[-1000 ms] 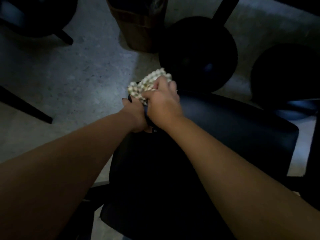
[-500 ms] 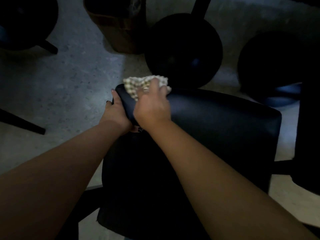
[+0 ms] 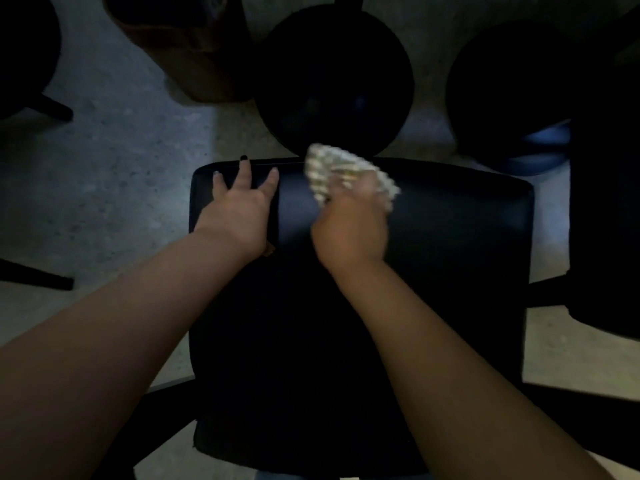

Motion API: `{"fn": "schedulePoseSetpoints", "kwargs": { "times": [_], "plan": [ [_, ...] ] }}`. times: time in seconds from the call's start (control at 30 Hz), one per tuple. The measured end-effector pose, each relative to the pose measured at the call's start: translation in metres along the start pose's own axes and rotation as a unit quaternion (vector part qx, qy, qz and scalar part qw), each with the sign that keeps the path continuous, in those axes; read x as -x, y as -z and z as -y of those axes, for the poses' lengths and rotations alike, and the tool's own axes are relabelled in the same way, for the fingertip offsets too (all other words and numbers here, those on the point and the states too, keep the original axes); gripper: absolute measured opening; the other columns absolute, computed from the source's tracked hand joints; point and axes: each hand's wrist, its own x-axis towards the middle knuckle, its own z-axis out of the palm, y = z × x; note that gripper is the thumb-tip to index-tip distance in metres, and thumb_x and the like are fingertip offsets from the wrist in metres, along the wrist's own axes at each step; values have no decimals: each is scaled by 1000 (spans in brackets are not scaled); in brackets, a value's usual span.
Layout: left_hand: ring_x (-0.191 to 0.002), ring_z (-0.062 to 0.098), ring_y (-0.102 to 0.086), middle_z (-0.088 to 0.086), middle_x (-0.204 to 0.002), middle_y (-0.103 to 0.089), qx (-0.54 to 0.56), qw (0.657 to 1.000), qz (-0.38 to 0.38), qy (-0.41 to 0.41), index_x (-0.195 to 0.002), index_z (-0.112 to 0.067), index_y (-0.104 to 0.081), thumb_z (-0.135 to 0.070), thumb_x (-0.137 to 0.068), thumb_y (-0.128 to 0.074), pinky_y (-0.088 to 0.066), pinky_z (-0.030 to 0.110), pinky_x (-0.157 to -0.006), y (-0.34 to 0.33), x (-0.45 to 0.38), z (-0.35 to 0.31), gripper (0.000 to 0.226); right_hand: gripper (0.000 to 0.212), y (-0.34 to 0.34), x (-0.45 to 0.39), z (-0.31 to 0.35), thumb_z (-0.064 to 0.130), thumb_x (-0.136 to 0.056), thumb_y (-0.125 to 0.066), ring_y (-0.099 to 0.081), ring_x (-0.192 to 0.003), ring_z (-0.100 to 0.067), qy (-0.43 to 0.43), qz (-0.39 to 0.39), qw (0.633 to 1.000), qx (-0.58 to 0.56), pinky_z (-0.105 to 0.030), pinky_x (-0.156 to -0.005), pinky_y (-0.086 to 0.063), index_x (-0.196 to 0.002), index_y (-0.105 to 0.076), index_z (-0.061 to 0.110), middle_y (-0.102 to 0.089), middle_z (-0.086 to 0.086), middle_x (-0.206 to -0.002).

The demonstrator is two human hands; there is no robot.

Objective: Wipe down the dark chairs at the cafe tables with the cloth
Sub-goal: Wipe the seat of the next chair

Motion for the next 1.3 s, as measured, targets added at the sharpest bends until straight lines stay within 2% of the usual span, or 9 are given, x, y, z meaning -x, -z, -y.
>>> {"fn": "schedulePoseSetpoints", "kwargs": {
  "times": [0.17,0.27,0.4,0.53,0.73,0.87,1.0,1.2,1.3],
  "plan": [
    [-145,45,14,8,-162,14,15,999,6,-33,-155,-29,1,-32,-80,-77,-21,55,-115,-9,-2,-3,109,53,-9,2,4,22,-89,-52,-32,-118,-36,137,22,989,48,-37,-72,-43,-140,-39,24,-26,-12,-135],
    [-144,45,18,3,-162,19,27,999,7,-21,-155,-29,6,-35,-79,-78,-22,59,-114,-8,4,-4,114,50,15,-6,-61,18,-91,-45,-33,-126,-40,57,-20,993,106,-45,-92,-45,-141,-42,24,-28,-17,-143],
    [-142,49,18,7,-161,20,18,999,16,-21,-155,-26,8,-33,-80,-77,-22,62,-114,-7,4,-8,113,41,57,-8,-151,11,-89,-48,-43,-115,-47,-99,-116,984,92,-43,-96,-39,-129,-54,3,-36,-29,-136],
    [-141,51,18,9,-161,19,18,999,11,-25,-155,-25,6,-33,-78,-79,-21,64,-113,-8,-1,-7,116,47,52,-24,-145,14,-93,-44,-39,-125,-39,-191,-132,973,7,-38,-107,-32,-139,-42,3,-32,-22,-143],
    [-142,52,15,10,-162,15,13,999,-3,-35,-155,-25,3,-38,-74,-81,-20,65,-113,-12,-4,-2,118,50,31,-4,-107,18,-91,-44,-39,-118,-38,87,-54,990,93,-42,-95,-42,-141,-43,19,-39,-20,-130],
    [-141,54,12,12,-162,12,2,999,-19,-40,-156,-25,1,-40,-72,-82,-19,63,-114,-14,-5,-1,119,42,62,-20,-189,10,-91,-45,-46,-121,-36,-77,-128,986,68,-30,-103,-32,-131,-54,3,-48,-21,-132],
    [-140,57,11,16,-162,11,-6,999,-23,-46,-156,-23,0,-41,-70,-83,-16,63,-115,-16,-8,0,120,45,63,-10,-200,15,-94,-45,-45,-120,-36,-276,-174,945,-1,-27,-98,-28,-134,-42,-6,-43,-22,-132],
    [-140,58,9,18,-162,9,-11,998,-34,-46,-156,-22,1,-43,-71,-81,-7,56,-117,-17,-9,0,120,51,24,58,-154,12,-89,-48,-47,-104,-41,119,2,991,62,-44,-88,-46,-140,-45,8,-47,-25,-116],
    [-139,60,7,21,-161,8,-21,998,-38,-54,-156,-20,0,-43,-71,-81,-4,55,-117,-16,-8,0,120,48,43,19,-179,12,-91,-44,-43,-120,-39,-14,-82,994,64,-35,-103,-32,-138,-47,5,-42,-25,-134]
  ]
}}
